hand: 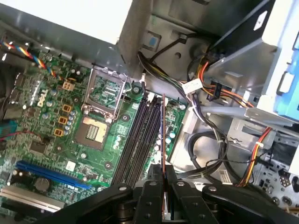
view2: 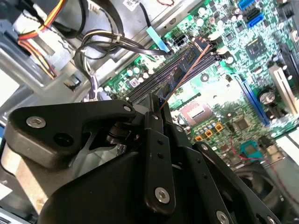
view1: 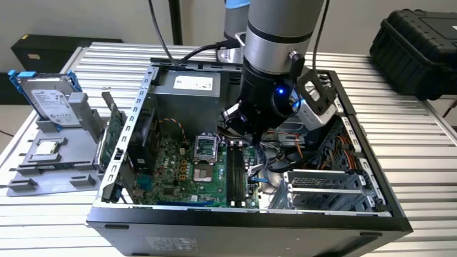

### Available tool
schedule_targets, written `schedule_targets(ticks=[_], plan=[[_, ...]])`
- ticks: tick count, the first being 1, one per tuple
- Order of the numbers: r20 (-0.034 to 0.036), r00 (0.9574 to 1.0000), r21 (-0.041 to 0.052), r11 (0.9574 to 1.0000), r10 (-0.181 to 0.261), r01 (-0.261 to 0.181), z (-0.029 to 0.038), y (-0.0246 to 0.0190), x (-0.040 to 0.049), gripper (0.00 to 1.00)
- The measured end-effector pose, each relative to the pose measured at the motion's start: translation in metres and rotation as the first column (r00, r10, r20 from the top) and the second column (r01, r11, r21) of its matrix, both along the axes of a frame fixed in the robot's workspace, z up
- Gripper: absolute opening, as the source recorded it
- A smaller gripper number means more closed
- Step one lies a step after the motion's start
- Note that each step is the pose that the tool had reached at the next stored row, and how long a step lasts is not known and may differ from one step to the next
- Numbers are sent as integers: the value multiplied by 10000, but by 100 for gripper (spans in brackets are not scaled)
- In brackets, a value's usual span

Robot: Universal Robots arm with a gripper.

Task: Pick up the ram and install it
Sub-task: 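Insert the ram into the slot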

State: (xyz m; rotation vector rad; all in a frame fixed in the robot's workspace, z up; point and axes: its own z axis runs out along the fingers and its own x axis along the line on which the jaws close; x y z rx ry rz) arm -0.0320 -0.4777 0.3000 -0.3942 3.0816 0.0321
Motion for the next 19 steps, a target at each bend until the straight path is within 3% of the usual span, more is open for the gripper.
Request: schedule_targets(ticks=[3,6,10,16,19], plan=[[0,9985,0,9985,-540,540,-8,0,0,0],[0,9941,0,9941,-1088,1088,-17,0,0,0],[0,9836,0,9836,-1806,1806,-30,0,0,0],[0,9626,0,9626,-2709,2709,-56,0,-9,0],[2,9588,-4,9588,-2841,2841,-87,7,-50,0]])
